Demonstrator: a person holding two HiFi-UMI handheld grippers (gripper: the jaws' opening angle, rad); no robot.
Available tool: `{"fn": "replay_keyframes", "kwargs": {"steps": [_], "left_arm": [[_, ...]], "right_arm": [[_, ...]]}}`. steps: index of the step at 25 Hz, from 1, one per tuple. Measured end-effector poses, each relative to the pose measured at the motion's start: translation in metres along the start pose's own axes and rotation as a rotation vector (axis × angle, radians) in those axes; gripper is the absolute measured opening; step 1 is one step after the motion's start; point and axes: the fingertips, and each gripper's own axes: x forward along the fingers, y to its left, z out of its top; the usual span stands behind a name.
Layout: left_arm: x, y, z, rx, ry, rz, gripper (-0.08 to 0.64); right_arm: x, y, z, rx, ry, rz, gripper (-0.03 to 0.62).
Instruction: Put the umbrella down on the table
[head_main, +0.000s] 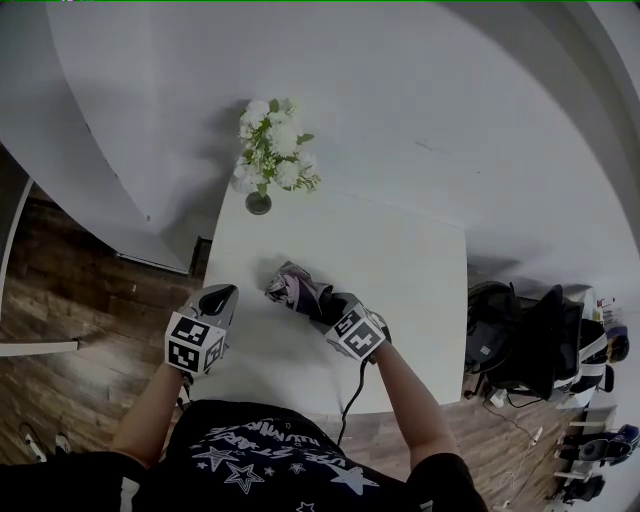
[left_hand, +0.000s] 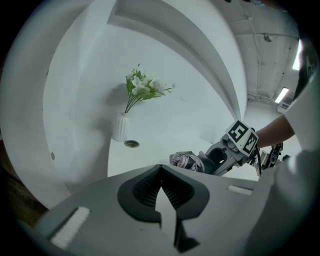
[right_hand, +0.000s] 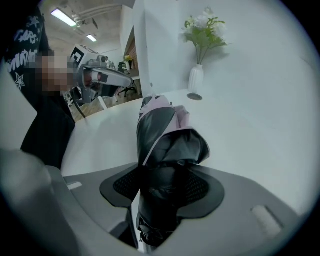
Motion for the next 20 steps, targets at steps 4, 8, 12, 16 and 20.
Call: {"fn": "replay_keyframes", "kwargs": {"steps": [4, 8, 12, 16, 20], "left_arm": [[0.004, 0.004, 0.000, -0.007, 0.004, 0.002, 0.000], [0.008, 0.003, -0.003, -0.008, 0.016, -0.005, 0.000], [0.011, 0.002, -0.007, -0.006, 0.025, -0.013, 0.000], [0.011, 0.000, -0.010, -0.006, 0.031, -0.015, 0.000], [0.008, -0.002, -0.009, -0.006, 0.025, -0.014, 0.000]], "right_arm": [[0.003, -0.001, 0.002, -0.062, 0.000, 0.020, 0.242], [0.007, -0.001, 0.003, -0.099, 0.020, 0.030, 0.245], [0.008, 0.000, 0.003, -0.114, 0.025, 0.030, 0.249], [0.009, 0.000, 0.002, -0.110, 0.031, 0.010, 0.256], [0.008, 0.000, 0.003, -0.077, -0.006, -0.001, 0.269]]}}
